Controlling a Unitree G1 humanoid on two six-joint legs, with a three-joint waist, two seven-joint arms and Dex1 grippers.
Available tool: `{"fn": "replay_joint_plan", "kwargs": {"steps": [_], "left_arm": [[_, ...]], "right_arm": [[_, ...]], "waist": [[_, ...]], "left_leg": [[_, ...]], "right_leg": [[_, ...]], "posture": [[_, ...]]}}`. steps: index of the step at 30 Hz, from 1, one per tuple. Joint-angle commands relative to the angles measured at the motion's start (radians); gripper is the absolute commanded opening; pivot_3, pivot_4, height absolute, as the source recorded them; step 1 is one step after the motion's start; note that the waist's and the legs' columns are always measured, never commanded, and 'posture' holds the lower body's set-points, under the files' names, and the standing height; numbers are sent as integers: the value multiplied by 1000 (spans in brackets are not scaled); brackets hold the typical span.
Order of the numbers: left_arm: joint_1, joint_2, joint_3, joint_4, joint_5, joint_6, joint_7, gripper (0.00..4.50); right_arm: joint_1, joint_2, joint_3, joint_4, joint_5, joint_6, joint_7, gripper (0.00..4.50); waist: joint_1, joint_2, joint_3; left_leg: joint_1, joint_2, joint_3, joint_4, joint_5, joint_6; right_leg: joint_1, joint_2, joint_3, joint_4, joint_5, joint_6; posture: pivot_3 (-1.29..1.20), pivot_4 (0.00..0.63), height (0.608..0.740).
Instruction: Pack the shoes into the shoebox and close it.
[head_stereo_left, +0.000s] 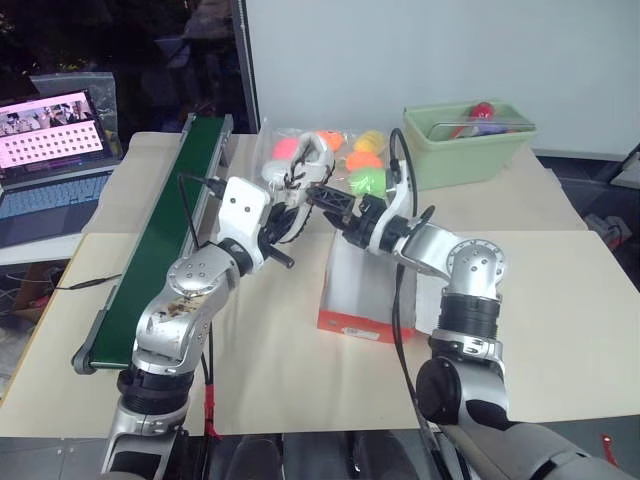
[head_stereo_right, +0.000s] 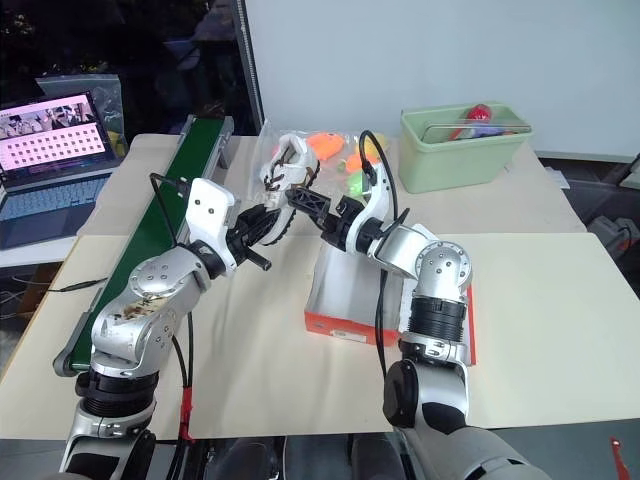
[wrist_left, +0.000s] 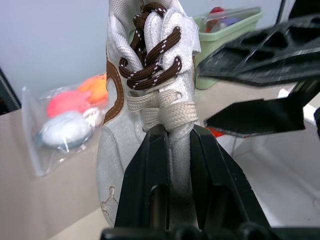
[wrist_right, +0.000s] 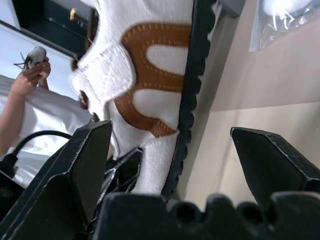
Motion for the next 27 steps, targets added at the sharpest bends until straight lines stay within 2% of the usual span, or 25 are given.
{"fn": "replay_joint_plan", "kwargs": {"steps": [1, 13, 16, 20, 24, 25, 27], "left_arm": [[-31, -21, -12, -46, -42, 17, -28, 615], [-38, -31, -30, -43, -40, 26, -43, 615], [-37, -29, -31, -42, -36, 25, -44, 590], [-38, -27, -33, -40, -30, 28, -41, 590], [-36, -23, -37, -37, -24, 30, -41, 590], [-36, -22, -38, -36, -24, 31, -42, 590], [-35, -20, -41, -34, -22, 33, -44, 590]], "right_arm": [[-23, 19, 8, -20, 35, -26, 0, 4500], [-29, 36, 12, -15, 24, -83, -7, 4500], [-23, 40, 13, -24, 19, -101, -19, 3840], [-22, 42, 17, -35, 36, -102, -24, 2430], [-24, 46, 23, -57, 59, -103, -5, 1258], [-24, 48, 24, -66, 69, -104, 5, 1041], [-24, 54, 23, -80, 88, -103, 15, 1041]], "waist": [[-2, 0, 0], [-2, 0, 0], [-1, 0, 0], [-2, 0, 0], [-2, 0, 0], [-2, 0, 0], [-1, 0, 0]], "left_leg": [[0, 0, 0, 0, 0, 0], [0, 0, 0, 0, 0, 0], [0, 0, 0, 0, 0, 0], [0, 0, 0, 0, 0, 0], [0, 0, 0, 0, 0, 0], [0, 0, 0, 0, 0, 0], [0, 0, 0, 0, 0, 0]], "right_leg": [[0, 0, 0, 0, 0, 0], [0, 1, 0, -1, 0, 0], [0, 1, 0, -1, 0, 0], [0, 1, 0, -1, 0, 0], [0, 1, 0, -1, 0, 0], [0, 1, 0, -1, 0, 0], [0, 1, 0, -1, 0, 0]], "posture": [[0, 150, 729], [0, 150, 729], [0, 150, 729], [0, 150, 729], [0, 150, 729], [0, 150, 729], [0, 150, 729]]}}
